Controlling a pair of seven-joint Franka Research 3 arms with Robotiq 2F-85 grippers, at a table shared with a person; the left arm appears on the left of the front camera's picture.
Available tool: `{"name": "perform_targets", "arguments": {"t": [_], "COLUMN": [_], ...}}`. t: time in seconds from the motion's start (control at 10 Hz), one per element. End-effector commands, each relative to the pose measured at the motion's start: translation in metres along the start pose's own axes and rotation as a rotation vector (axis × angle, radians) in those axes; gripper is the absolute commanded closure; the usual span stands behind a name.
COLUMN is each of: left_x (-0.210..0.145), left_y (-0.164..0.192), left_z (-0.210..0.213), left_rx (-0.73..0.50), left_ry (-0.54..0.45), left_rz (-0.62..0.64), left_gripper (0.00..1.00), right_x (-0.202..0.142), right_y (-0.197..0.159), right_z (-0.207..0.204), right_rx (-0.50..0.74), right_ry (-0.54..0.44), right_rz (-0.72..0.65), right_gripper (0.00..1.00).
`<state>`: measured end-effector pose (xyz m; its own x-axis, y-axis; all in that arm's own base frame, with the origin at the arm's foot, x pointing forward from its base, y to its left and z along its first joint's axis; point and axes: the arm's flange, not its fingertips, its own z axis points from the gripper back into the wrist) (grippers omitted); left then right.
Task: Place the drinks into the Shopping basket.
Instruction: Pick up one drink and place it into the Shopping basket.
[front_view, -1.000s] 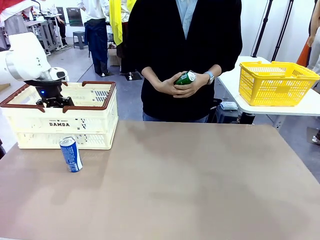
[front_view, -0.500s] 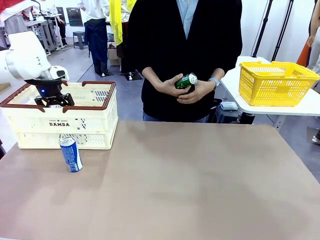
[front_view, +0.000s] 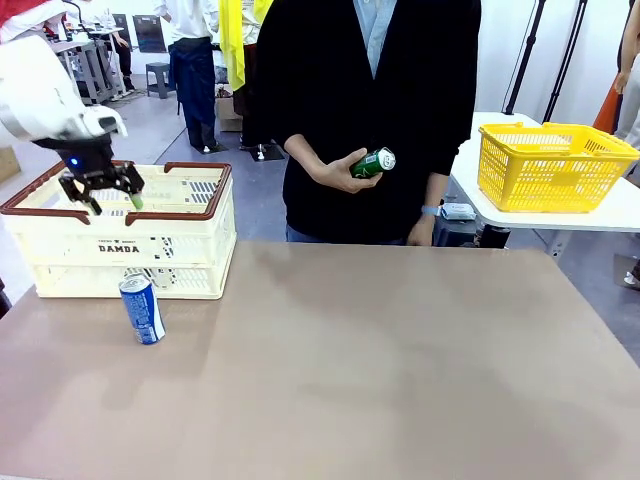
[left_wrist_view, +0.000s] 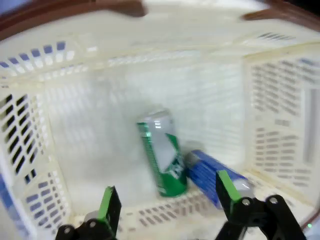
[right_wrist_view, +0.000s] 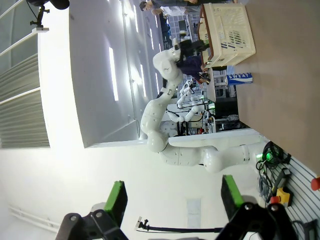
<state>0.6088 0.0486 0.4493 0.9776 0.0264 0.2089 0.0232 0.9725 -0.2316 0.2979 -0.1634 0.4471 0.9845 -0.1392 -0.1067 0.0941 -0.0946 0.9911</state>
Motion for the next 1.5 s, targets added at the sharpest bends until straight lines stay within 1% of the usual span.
{"name": "perform_targets", "arguments": {"t": [0.0, 0.1, 0.2, 0.3, 0.4, 0.5, 0.6, 0.8, 0.9, 1.0, 1.1, 1.2, 1.4], "left_x": [-0.027, -0.040, -0.060, -0.080, -0.105, -0.134, -0.168, -0.219, -0.233, -0.234, -0.228, -0.249, -0.249], "left_y": [0.011, 0.019, 0.030, 0.042, 0.056, 0.075, 0.102, 0.151, 0.172, 0.187, 0.197, 0.178, 0.178], "left_z": [0.073, 0.108, 0.141, 0.166, 0.186, 0.201, 0.211, 0.205, 0.194, 0.180, 0.161, 0.192, 0.192], "left_rx": [-0.258, -0.376, -0.559, -0.730, -0.918, -1.033, -1.122, -1.213, -1.237, -1.265, -1.228, -1.256, -1.256], "left_ry": [-0.042, -0.073, -0.043, -0.086, -0.104, -0.157, -0.163, -0.138, -0.142, -0.129, -0.093, -0.153, -0.153], "left_rz": [-0.023, -0.045, -0.126, -0.090, -0.039, 0.019, 0.017, -0.016, -0.006, -0.040, -0.084, 0.014, 0.014], "left_gripper": [0.00, 0.00, 0.00, 0.00, 0.00, 0.00, 0.00, 0.00, 0.00, 0.00, 0.00, 0.00, 0.00], "right_x": [-0.001, -0.001, -0.001, -0.001, -0.001, -0.001, -0.001, -0.001, -0.001, -0.001, -0.001, -0.001, -0.001], "right_y": [0.007, 0.007, 0.007, 0.007, 0.007, 0.007, 0.007, 0.007, 0.007, 0.007, 0.007, 0.007, 0.007], "right_z": [0.000, 0.000, 0.000, 0.000, 0.000, 0.000, 0.000, 0.000, 0.000, 0.000, 0.000, 0.000, 0.000], "right_rx": [0.010, 0.010, 0.010, 0.010, 0.010, 0.010, 0.010, 0.010, 0.010, 0.010, 0.010, 0.010, 0.010], "right_ry": [-0.001, -0.001, -0.001, -0.001, -0.001, -0.001, -0.001, -0.001, -0.001, -0.001, -0.001, -0.001, -0.001], "right_rz": [-0.020, -0.020, -0.020, -0.020, -0.020, -0.020, -0.020, -0.020, -0.020, -0.020, -0.020, -0.020, -0.020], "right_gripper": [0.00, 0.00, 0.00, 0.00, 0.00, 0.00, 0.00, 0.00, 0.00, 0.00, 0.00, 0.00, 0.00]}}
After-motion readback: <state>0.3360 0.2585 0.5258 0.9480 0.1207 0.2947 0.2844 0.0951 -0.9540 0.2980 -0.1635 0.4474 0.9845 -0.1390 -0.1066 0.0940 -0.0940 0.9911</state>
